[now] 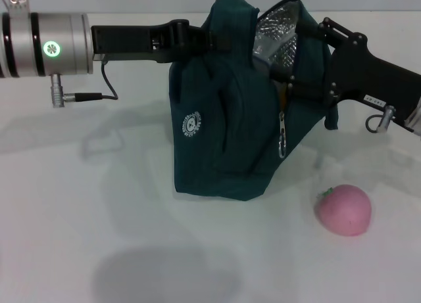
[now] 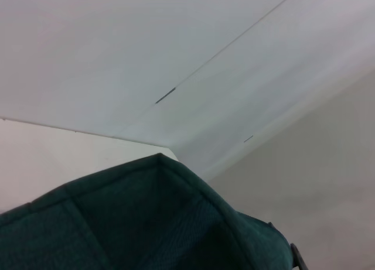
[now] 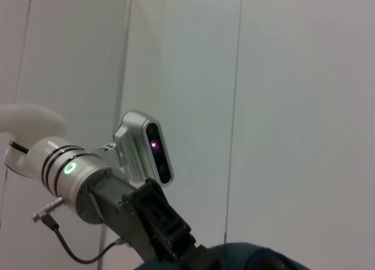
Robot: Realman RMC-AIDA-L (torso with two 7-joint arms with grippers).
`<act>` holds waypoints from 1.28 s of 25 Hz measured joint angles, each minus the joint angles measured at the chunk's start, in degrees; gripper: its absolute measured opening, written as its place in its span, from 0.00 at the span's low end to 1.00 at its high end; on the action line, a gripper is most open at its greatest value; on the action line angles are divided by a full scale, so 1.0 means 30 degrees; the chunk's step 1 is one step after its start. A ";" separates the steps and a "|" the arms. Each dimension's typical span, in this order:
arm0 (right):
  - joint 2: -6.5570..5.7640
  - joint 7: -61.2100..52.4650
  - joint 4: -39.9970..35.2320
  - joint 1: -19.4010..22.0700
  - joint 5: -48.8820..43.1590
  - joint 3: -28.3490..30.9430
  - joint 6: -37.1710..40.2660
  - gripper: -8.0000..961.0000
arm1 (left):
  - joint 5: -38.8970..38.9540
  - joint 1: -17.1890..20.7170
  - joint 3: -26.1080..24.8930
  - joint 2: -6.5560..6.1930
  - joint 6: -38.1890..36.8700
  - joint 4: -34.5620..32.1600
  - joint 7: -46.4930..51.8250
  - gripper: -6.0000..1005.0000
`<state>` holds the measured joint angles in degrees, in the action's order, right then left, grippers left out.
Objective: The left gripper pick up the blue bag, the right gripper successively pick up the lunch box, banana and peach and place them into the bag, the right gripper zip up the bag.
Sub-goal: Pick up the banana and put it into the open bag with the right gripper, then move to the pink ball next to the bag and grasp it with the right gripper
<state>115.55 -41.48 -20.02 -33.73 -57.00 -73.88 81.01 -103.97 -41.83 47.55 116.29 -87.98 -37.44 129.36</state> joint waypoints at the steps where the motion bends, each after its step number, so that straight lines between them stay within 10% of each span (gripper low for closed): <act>1: 0.0000 -0.0004 -0.0001 0.0020 0.0025 0.0009 0.0090 0.81 | 0.0000 0.0002 0.0001 -0.0001 0.0001 0.0000 -0.0011 0.05; 9: -0.0219 -0.0279 -0.0709 0.1419 0.0699 0.0545 0.2908 0.90 | -0.0004 0.0135 0.0000 -0.0004 0.0049 -0.0001 -0.0129 0.05; 17: -0.1701 -0.2688 -0.3100 0.5401 -0.0620 0.0779 0.6256 0.89 | -0.0025 0.0554 -0.0056 -0.0016 0.0123 -0.0002 -0.0228 0.05; 32: -0.1419 -0.4454 -0.2995 0.6747 -0.6102 0.0998 0.2142 0.85 | -0.0061 0.0476 -0.0264 -0.0062 0.0450 -0.0031 -0.0382 0.05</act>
<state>111.29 -54.84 -29.00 -13.49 -75.30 -70.89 87.44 -104.16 -40.40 46.76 116.10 -86.63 -37.53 128.21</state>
